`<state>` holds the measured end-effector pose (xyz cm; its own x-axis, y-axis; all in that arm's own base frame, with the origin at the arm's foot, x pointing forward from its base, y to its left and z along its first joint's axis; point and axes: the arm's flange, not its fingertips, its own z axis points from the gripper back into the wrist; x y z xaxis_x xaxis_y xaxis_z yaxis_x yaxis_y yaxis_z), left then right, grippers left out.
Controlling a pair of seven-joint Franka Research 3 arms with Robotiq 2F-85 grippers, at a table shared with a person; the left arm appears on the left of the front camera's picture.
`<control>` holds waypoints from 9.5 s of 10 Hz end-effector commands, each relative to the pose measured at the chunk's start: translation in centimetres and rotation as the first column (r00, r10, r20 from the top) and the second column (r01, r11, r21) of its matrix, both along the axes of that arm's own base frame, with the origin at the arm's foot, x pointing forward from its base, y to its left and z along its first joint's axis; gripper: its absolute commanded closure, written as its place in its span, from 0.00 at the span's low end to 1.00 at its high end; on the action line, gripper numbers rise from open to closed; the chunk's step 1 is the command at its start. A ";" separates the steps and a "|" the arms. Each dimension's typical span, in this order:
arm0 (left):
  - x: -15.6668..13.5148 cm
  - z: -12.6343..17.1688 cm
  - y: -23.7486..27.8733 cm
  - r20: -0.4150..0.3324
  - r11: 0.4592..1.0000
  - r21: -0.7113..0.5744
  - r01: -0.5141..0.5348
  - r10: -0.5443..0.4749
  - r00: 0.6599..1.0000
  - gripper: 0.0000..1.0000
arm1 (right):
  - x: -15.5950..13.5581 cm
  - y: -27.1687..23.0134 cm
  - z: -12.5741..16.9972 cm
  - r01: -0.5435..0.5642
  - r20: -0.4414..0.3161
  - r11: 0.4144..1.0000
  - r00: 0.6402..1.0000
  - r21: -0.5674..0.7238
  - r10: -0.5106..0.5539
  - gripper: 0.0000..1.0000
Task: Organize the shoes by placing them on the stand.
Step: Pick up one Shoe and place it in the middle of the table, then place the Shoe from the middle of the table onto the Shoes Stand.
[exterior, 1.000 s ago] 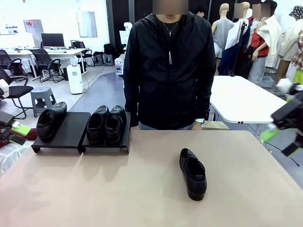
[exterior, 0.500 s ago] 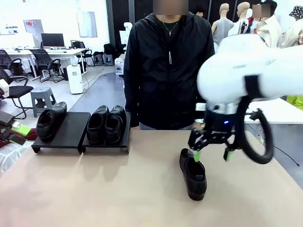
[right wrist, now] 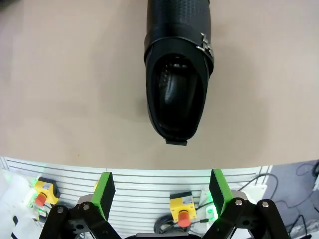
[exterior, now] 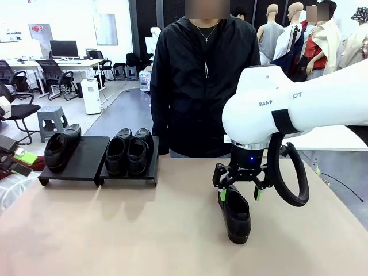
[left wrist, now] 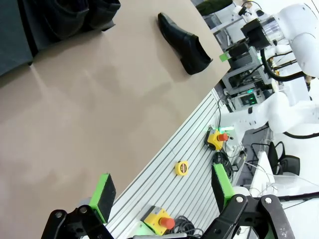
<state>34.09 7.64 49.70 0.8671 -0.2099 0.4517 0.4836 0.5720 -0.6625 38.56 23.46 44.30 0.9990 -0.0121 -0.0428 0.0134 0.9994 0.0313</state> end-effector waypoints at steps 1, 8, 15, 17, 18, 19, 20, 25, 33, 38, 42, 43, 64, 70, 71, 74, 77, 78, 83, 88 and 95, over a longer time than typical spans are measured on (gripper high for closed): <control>-0.1 0.0 0.2 0.012 1.000 0.000 0.017 -0.017 1.000 0.00 | 1.7 2.3 -2.2 0.021 0.053 0.999 0.998 -0.041 -0.019 0.00; -0.1 0.0 0.2 0.012 1.000 0.000 0.017 -0.017 1.000 0.00 | 7.6 3.4 -10.9 0.180 0.059 0.984 0.982 0.003 -0.180 0.00; -0.1 0.0 0.2 0.012 1.000 0.000 0.017 -0.017 1.000 0.00 | 7.4 2.7 -10.2 0.203 0.108 0.978 0.974 -0.049 -0.197 1.00; -0.1 0.0 0.2 0.012 1.000 0.000 0.017 -0.017 1.000 0.00 | 6.9 2.3 -8.8 0.190 0.108 0.980 0.977 -0.051 -0.183 1.00; -0.1 0.0 0.2 0.012 1.000 0.000 0.017 -0.017 1.000 0.00 | 6.3 2.0 -7.6 0.206 0.128 0.977 0.972 -0.053 -0.198 1.00; -0.1 0.0 0.2 0.012 1.000 0.000 0.017 -0.017 1.000 0.00 | 5.6 1.6 -6.4 0.204 0.131 0.977 0.972 -0.061 -0.195 1.00; -0.1 0.0 0.2 0.012 1.000 0.000 0.017 -0.017 1.000 0.00 | 4.6 1.2 -5.0 0.203 0.147 0.978 0.970 -0.057 -0.193 1.00; -0.1 0.0 0.2 0.012 1.000 0.000 0.017 -0.017 1.000 0.00 | -5.1 -0.1 4.7 0.187 0.011 0.982 0.982 0.006 -0.187 1.00; -0.1 0.0 0.2 0.012 1.000 0.000 0.017 -0.017 1.000 0.00 | -3.7 19.0 -1.6 -0.096 0.141 0.993 0.986 0.072 0.085 1.00; -0.1 0.0 0.2 0.012 1.000 0.000 0.017 -0.017 1.000 0.00 | 0.9 25.0 -7.6 0.110 0.104 0.965 0.985 0.240 -0.138 1.00; -0.1 0.0 0.2 0.012 1.000 0.000 0.017 -0.017 1.000 0.00 | 0.9 25.0 -7.9 0.110 0.073 0.970 0.989 0.218 -0.129 0.61; -0.1 0.0 0.2 0.012 1.000 0.000 0.017 -0.017 1.000 0.00 | 0.7 25.3 -7.9 0.105 0.084 0.974 0.989 0.201 -0.124 0.02; -0.1 0.0 0.2 0.012 1.000 0.000 0.017 -0.017 1.000 0.00 | -13.7 -22.8 1.4 -0.286 0.549 0.866 0.835 0.409 0.016 0.00; -0.1 0.0 0.2 0.012 1.000 0.000 0.017 -0.017 1.000 0.00 | -9.9 -25.3 10.7 -0.196 0.434 0.885 0.901 0.423 -0.007 0.00; -0.1 0.0 0.2 0.012 1.000 0.000 0.017 -0.017 1.000 0.00 | -9.9 -25.3 10.7 -0.196 0.434 0.885 0.901 0.423 -0.007 0.00; -0.1 0.0 0.2 0.012 1.000 0.000 0.017 -0.017 1.000 0.00 | -9.9 -25.3 10.7 -0.196 0.434 0.885 0.901 0.423 -0.007 0.00; -0.1 0.0 0.2 0.012 1.000 0.000 0.017 -0.017 1.000 0.00 | -9.9 -25.3 10.7 -0.196 0.434 0.885 0.901 0.423 -0.007 0.00; -0.1 0.0 0.2 0.012 1.000 0.000 0.017 -0.017 1.000 0.00 | -9.9 -25.3 10.7 -0.196 0.434 0.885 0.901 0.423 -0.007 0.00; -0.1 0.0 0.2 0.012 1.000 0.000 0.017 -0.017 1.000 0.00 | -9.9 -25.3 10.7 -0.196 0.434 0.885 0.901 0.423 -0.007 0.00; 0.7 -4.2 -23.0 -0.264 0.936 0.274 -0.220 0.293 0.919 0.00 | -9.9 -25.3 10.7 -0.196 0.434 0.885 0.901 0.423 -0.007 0.00; -1.5 -6.8 -30.5 -0.189 0.911 0.359 -0.203 0.284 0.940 0.00 | -9.9 -25.3 10.7 -0.196 0.434 0.885 0.901 0.423 -0.007 0.00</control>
